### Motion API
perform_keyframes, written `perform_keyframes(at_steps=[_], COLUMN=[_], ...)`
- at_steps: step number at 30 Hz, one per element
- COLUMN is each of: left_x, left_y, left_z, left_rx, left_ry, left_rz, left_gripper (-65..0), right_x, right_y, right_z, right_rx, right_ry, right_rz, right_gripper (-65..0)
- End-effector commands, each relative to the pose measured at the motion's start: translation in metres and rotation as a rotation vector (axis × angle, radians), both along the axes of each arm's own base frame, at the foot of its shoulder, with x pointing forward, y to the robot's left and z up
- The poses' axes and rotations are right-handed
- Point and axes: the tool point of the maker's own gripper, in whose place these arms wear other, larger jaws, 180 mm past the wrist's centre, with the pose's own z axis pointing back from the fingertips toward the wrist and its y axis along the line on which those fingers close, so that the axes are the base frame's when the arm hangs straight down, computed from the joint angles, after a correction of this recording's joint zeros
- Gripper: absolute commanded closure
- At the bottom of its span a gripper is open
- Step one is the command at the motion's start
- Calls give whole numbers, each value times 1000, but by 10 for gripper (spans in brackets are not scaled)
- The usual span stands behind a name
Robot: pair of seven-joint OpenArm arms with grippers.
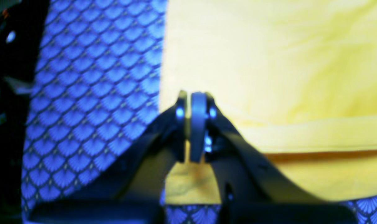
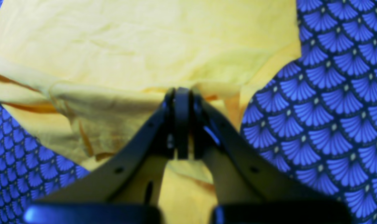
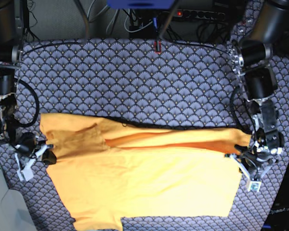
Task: Fold the T-shirt properly
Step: 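Lower both grippers onto the folded edge and pinch it, then drag the folded edge with both grippers toward the robot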
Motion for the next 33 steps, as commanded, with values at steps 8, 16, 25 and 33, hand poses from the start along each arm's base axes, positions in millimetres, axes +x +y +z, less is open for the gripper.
perform_keyframes(at_steps=[8,16,25,33], left_x=[33,42,45,45], left_y=[5,11,10,23], left_z=[52,32,34,41], left_rx=[18,61,68,86], left_ry=[-130,-103,-116,-120], left_rz=[-10,-23,-30,-16], left_gripper=[0,0,0,0], right_x=[19,27,51,49], right_y=[6,8,11,26], right_z=[30,40,61,52], right_rx=[-9,-18,-164,-143], right_ry=[-83,-104,-137,-128], right_rz=[27,33,60,80], right_gripper=[0,0,0,0])
